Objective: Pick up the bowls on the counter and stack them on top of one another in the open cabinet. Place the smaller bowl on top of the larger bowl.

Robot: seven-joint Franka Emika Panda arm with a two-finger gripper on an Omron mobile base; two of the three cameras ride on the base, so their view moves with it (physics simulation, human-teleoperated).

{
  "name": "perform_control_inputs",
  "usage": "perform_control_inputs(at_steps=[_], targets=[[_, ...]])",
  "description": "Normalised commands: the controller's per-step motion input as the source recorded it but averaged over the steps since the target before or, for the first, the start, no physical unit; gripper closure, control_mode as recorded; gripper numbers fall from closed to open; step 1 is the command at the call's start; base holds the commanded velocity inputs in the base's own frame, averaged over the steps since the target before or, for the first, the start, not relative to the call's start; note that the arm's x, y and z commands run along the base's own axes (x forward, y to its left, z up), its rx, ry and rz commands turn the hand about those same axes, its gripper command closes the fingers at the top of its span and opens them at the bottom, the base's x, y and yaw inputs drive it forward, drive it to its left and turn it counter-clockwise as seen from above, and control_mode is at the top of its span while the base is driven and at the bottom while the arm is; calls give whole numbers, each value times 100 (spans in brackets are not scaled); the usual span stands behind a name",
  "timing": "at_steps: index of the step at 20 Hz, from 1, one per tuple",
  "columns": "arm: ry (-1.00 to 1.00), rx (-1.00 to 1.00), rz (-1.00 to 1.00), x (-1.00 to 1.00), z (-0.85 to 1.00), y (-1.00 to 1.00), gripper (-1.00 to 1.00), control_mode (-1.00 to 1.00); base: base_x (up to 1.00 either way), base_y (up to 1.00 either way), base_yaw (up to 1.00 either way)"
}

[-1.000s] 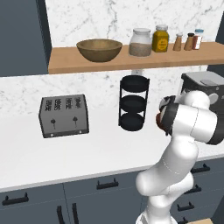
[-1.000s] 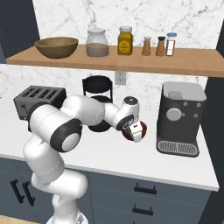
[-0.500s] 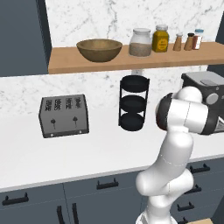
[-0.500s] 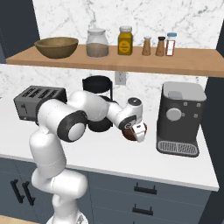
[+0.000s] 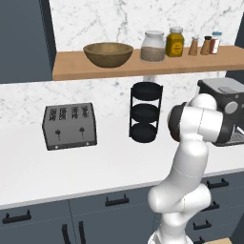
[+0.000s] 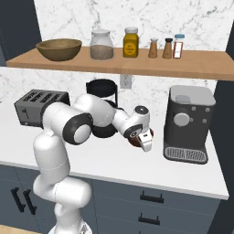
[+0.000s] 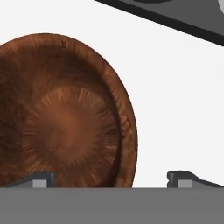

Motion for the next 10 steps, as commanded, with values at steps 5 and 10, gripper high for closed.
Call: perform_control_inputs(at_steps=[5, 10], targets=[[0, 0, 0, 1, -4, 0, -100, -100, 0, 0, 0], [0, 0, 0, 0, 0, 0, 100, -100, 0, 0, 0]])
